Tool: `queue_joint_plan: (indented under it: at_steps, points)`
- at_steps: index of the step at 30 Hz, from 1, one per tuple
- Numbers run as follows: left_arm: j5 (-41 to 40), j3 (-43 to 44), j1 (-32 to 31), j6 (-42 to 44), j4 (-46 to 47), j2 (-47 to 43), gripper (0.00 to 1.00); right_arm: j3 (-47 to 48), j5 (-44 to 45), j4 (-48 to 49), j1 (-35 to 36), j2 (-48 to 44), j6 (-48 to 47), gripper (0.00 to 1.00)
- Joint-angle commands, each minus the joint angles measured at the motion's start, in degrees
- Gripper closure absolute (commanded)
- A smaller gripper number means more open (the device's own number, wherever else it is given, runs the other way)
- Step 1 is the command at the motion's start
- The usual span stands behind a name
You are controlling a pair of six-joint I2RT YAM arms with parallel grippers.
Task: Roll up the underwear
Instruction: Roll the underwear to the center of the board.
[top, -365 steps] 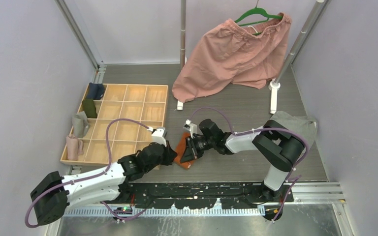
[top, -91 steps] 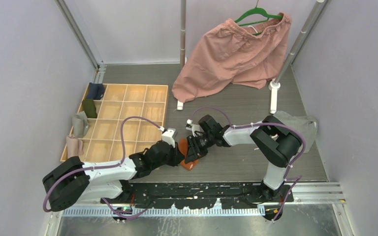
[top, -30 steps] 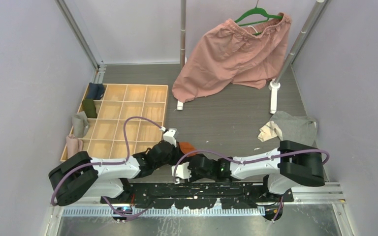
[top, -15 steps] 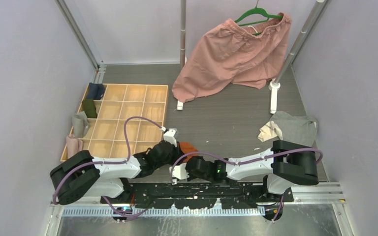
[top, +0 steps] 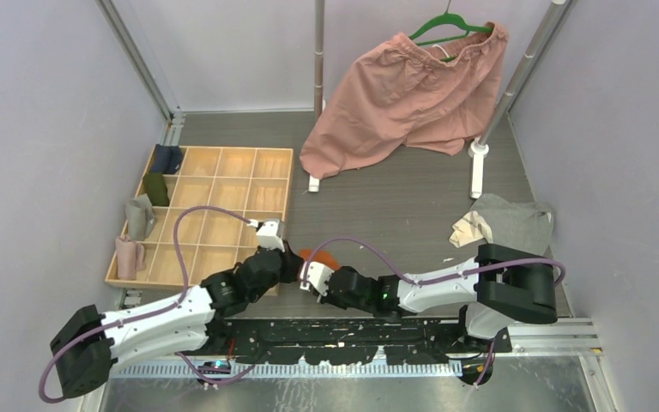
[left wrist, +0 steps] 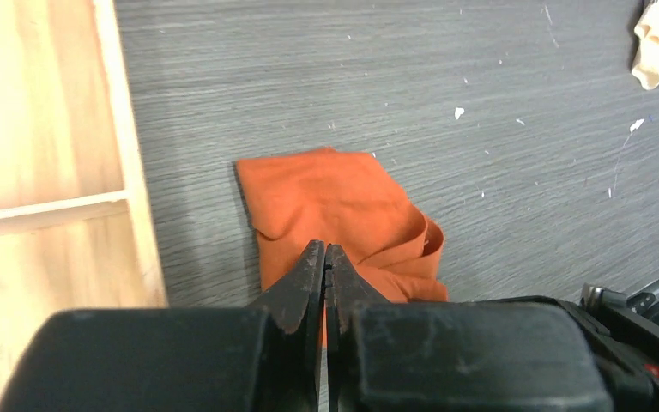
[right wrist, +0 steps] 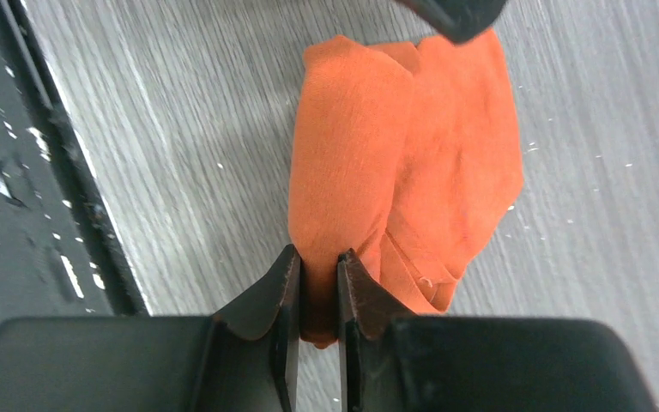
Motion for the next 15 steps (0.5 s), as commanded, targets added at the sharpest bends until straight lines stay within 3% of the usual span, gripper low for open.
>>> queue_joint_plan:
  at_steps: [1,7,11,15]
  points:
    - [-5.12,-1.3,0.17,-0.59,-6.93,-6.63,0.98,-3.71,-10.52,3.84,-1.55,-0.25,14.34,0.99]
    - [-0.02,-3.74,0.16,1.4,-4.73,-12.61,0.99,-4.1,-22.81,5.54,-9.03,0.34,22.98,0.99]
    - [2.74,-3.77,0.13,2.81,-3.0,-12.55,0.99,0.68,-35.15,-1.62,-15.98,4.13,29.38,0.99]
    - [4.48,-3.53,0.12,3.73,-0.95,-11.25,0.99,0.5,-41.09,0.9,-19.46,6.8,34.36,0.99]
